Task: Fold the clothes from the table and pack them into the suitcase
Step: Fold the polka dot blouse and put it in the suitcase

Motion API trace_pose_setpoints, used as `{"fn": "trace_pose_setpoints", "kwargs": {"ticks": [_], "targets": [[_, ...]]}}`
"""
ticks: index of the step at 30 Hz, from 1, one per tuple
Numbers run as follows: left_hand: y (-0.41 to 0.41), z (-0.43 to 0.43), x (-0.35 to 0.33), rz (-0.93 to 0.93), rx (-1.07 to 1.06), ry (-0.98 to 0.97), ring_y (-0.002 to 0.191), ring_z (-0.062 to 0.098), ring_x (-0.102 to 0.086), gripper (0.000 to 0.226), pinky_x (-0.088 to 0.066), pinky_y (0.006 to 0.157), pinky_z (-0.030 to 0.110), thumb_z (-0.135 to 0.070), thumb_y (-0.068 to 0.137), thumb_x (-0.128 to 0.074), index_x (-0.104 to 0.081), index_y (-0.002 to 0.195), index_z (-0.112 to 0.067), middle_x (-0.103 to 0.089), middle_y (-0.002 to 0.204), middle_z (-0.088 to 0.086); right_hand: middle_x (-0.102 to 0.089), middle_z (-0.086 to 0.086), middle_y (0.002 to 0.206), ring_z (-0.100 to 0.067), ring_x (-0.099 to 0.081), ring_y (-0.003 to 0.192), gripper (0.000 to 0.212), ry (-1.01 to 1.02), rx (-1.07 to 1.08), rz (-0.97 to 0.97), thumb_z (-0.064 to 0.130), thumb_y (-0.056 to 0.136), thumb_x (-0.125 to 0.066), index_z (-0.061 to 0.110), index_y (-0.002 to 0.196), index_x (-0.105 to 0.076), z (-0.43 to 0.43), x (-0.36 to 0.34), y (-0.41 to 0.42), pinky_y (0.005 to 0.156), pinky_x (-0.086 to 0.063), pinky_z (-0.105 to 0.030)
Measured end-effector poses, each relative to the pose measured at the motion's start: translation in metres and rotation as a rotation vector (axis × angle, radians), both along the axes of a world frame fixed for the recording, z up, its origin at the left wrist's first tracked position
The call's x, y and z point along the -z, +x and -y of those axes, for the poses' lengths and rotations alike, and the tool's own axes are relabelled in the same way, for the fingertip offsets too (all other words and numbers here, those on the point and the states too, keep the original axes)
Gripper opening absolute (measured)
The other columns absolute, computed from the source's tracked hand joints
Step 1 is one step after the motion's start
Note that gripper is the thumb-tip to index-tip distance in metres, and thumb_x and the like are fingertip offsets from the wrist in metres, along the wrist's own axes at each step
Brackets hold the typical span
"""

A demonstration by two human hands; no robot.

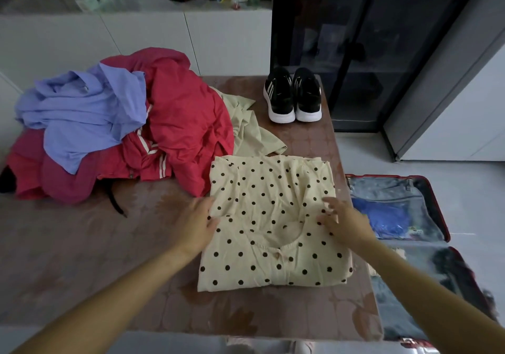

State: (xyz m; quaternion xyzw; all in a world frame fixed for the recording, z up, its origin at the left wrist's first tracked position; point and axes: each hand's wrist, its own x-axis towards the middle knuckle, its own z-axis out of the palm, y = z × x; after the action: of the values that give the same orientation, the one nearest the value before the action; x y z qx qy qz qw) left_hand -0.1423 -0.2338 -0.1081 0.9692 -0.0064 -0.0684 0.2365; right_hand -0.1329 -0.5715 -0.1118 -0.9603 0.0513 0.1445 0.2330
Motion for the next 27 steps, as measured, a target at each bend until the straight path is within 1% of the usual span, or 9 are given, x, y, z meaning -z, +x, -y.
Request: {"fn": "trace_pose_setpoints", "kwargs": {"ticks": [3,6,8,11,15,18,23,25,27], "targets": [[-0.032,0.01,-0.008,0.221,0.347,0.074,0.123,0.011,-0.037,0.049,-0.02,0.105,0.017,-0.042,0.089,-0.052,-0.047,0.132,-0.019,-0.043,0.132,-0.006,-0.055,0.001,0.129,-0.026,-0.053,0.117,0.047,-0.121,-0.179,0.408,0.051,0.089,-0.046,0.028,0.129,-0.052,-0.003,-0.009,-0.026,0.106,-0.027,-0.045],[-0.065,0.009,0.01,0.218,0.681,0.274,0.128,0.014,-0.036,0.069,-0.026,0.104,0.028,-0.07,0.086,-0.037,-0.042,0.136,-0.023,-0.046,0.137,-0.004,-0.054,0.0,0.132,-0.022,-0.049,0.123,0.056,-0.159,-0.645,0.554,0.061,0.085,-0.046,0.028,0.129,-0.053,-0.001,-0.009,-0.064,0.11,-0.021,-0.047],[-0.077,0.002,0.027,0.056,0.745,0.43,0.138,0.026,-0.027,0.097,-0.021,0.107,0.039,-0.087,0.075,-0.02,-0.03,0.147,-0.024,-0.034,0.152,0.002,-0.043,-0.002,0.146,-0.021,-0.036,0.136,0.07,-0.195,-0.857,0.428,0.074,0.082,-0.043,0.03,0.138,-0.048,0.006,0.007,-0.079,0.11,-0.022,-0.05],[-0.077,-0.004,0.042,-0.063,0.75,0.552,0.142,0.036,-0.015,0.112,-0.014,0.107,0.046,-0.093,0.063,-0.017,-0.016,0.152,-0.025,-0.018,0.158,0.007,-0.025,-0.002,0.156,-0.024,-0.019,0.144,0.09,-0.344,-0.948,0.152,0.083,0.074,-0.041,0.034,0.148,-0.027,0.019,0.027,-0.076,0.11,-0.018,-0.045],[-0.065,-0.008,0.044,-0.115,0.768,0.443,0.145,0.026,0.009,0.093,-0.008,0.118,0.047,-0.08,0.075,-0.032,0.001,0.151,-0.037,0.003,0.161,-0.004,-0.013,0.006,0.158,-0.021,-0.009,0.146,0.091,-0.369,-0.934,-0.079,0.077,0.071,-0.043,0.045,0.149,-0.008,0.021,0.026,-0.062,0.114,-0.005,-0.035],[-0.062,-0.017,0.042,-0.124,0.785,0.393,0.144,0.016,0.02,0.076,-0.006,0.118,0.048,-0.059,0.086,-0.03,0.018,0.145,-0.045,0.007,0.159,-0.012,0.008,0.021,0.154,-0.002,0.017,0.142,0.088,-0.186,-0.9,-0.035,0.042,0.089,-0.052,0.067,0.13,0.022,0.023,0.028,-0.059,0.113,0.019,-0.022],[-0.063,-0.018,0.033,-0.235,0.772,0.262,0.142,0.008,0.023,0.064,0.013,0.116,0.036,-0.051,0.082,-0.015,0.026,0.131,-0.061,0.012,0.155,-0.022,-0.016,0.024,0.148,0.004,-0.003,0.141,0.07,0.042,-0.711,-0.13,0.017,0.091,-0.058,0.053,0.136,-0.017,0.02,0.02,-0.053,0.12,-0.002,-0.026],[-0.065,-0.014,0.023,-0.339,0.745,0.158,0.141,-0.002,0.018,0.057,0.009,0.117,0.021,-0.056,0.088,-0.022,0.013,0.132,-0.063,0.005,0.154,-0.026,-0.033,0.025,0.142,0.003,-0.027,0.136,0.061,0.08,-0.599,-0.183,0.019,0.089,-0.063,0.05,0.134,-0.036,0.021,0.013,-0.053,0.115,-0.015,-0.016],[-0.069,-0.01,0.007,-0.425,0.664,-0.012,0.141,-0.003,-0.015,0.052,-0.012,0.113,0.011,-0.061,0.09,-0.031,-0.016,0.14,-0.054,-0.028,0.149,-0.026,-0.047,0.038,0.119,0.02,-0.044,0.109,0.051,0.091,-0.532,-0.21,0.021,0.085,-0.068,0.046,0.126,-0.051,0.022,-0.001,-0.055,0.094,-0.026,0.002]]}}
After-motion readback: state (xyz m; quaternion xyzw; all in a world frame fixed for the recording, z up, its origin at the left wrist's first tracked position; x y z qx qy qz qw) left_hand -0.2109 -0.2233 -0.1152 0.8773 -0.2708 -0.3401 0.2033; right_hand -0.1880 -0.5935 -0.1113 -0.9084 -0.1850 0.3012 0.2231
